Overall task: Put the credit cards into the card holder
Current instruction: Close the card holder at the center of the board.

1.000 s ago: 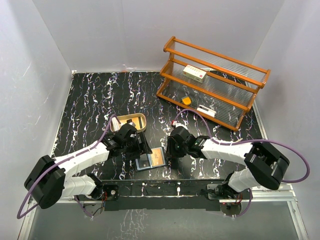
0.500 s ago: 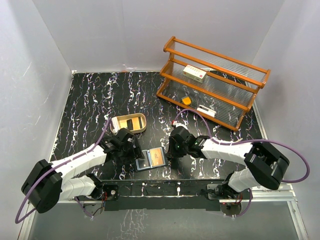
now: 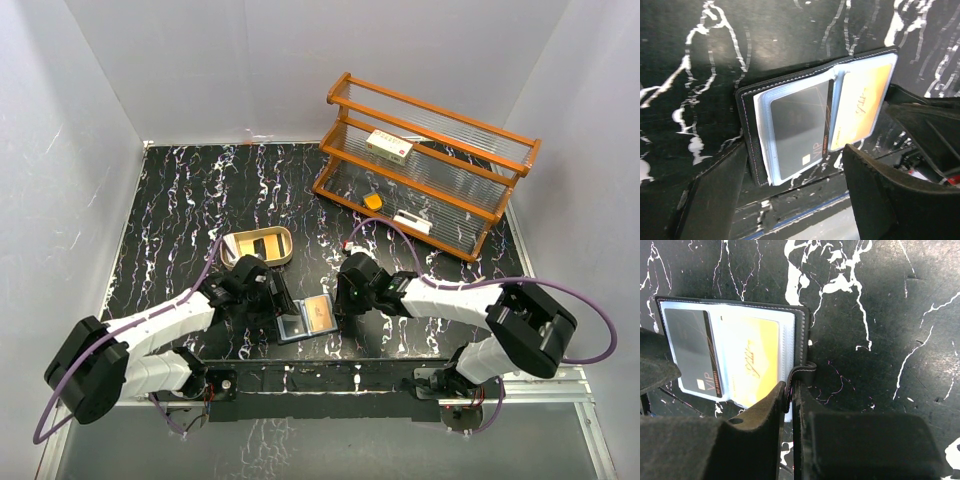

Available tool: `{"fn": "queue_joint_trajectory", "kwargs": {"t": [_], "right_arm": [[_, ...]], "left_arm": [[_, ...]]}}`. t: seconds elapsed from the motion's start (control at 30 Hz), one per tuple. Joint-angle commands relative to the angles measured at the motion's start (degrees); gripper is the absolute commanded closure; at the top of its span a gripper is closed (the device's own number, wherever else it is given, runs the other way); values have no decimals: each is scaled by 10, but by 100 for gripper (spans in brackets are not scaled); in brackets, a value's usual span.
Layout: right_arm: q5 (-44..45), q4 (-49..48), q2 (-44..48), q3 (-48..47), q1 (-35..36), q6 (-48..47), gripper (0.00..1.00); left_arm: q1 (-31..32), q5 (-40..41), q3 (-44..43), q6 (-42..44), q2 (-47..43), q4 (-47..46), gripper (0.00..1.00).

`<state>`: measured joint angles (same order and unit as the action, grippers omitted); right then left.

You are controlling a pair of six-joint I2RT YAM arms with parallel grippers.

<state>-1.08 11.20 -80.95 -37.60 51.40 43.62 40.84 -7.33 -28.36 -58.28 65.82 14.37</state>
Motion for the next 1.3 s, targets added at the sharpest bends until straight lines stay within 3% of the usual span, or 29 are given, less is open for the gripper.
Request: {"fn": "queue_joint_trajectory", "kwargs": {"t": [0.0,0.2,0.5,0.73,1.27], "right_arm": [[-7,-37,-10,6,8,6,92],[-11,-48,-20,7,16,10,93],[-14,-53,-29,1,22,9,93],[-1,-48,-22,1,23,8,90],[35,8,57,3,23,7,65]], "left_arm": [[-2,-79,-4,-35,-39,-82,25],[-1,-147,33,-100,-58,-231,26],[1,-168,40,-85,-24,-280,33],[1,-156,36,-48,19,-269,43],[1,-131,3,11,68,-199,69]]}}
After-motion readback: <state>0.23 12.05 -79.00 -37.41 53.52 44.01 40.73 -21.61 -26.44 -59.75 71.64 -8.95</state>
